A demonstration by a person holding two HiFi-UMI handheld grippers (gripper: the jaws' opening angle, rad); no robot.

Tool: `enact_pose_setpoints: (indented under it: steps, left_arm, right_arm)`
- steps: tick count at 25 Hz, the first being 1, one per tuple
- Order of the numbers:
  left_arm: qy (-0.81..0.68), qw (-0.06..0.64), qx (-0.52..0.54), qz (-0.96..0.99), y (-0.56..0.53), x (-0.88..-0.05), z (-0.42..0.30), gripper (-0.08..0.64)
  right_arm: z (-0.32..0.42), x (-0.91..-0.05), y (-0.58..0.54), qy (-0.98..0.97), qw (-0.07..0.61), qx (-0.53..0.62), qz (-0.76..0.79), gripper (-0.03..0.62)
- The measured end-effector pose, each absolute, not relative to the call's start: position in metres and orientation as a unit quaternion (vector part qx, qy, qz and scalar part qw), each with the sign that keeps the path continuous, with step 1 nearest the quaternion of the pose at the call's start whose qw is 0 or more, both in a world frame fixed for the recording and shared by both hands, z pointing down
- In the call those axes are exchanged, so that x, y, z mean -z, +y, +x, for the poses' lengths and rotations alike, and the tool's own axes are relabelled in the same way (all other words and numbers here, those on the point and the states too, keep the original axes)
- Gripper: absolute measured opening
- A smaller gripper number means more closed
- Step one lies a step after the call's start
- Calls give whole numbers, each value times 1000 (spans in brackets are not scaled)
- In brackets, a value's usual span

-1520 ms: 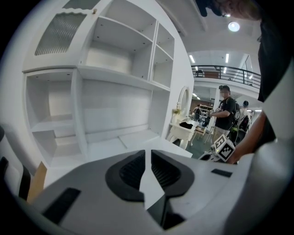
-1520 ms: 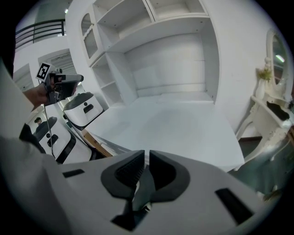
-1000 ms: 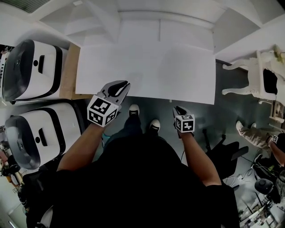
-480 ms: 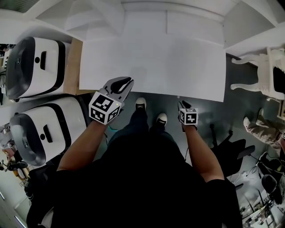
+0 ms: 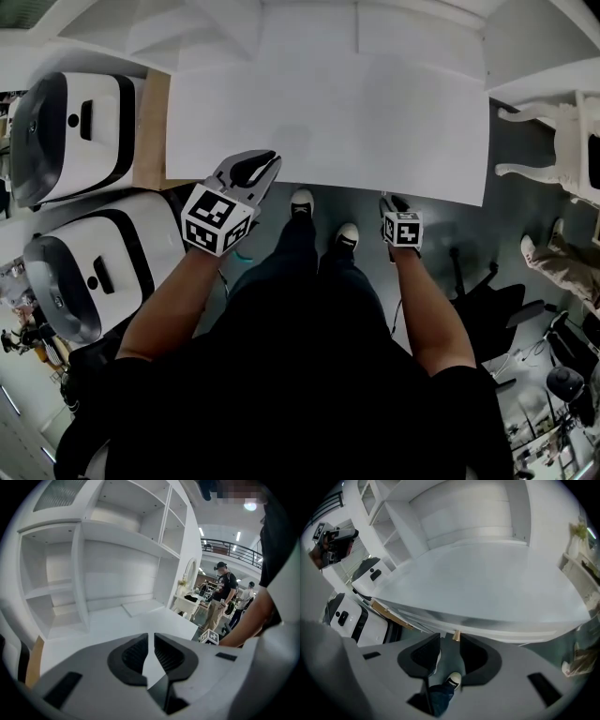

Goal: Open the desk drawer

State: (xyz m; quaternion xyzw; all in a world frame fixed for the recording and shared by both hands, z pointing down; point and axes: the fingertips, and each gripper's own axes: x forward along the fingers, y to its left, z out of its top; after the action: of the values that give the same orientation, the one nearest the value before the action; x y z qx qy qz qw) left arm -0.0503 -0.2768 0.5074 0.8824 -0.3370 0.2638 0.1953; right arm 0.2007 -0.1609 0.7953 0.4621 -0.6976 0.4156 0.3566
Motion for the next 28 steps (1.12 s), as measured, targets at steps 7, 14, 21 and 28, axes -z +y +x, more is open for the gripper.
enact_pose_setpoints:
  steps: [7, 14, 21, 28]
  left_arm:
    - [-335, 205, -269, 879, -274, -519, -54, 46]
    - [-331, 206, -278, 878, -271, -524, -62, 46]
    - [-325, 212, -287, 876, -265, -532, -69, 46]
    - [-320, 217, -291, 875, -263, -539, -69, 46]
  right_arm:
    - [194, -817, -163, -688, 374, -418, 460, 153]
    - [194, -830, -163, -675, 375, -425, 473, 156]
    - [192, -841, -166, -665, 369, -429, 487, 158]
    - [195, -846, -172, -660, 371, -424, 497, 135]
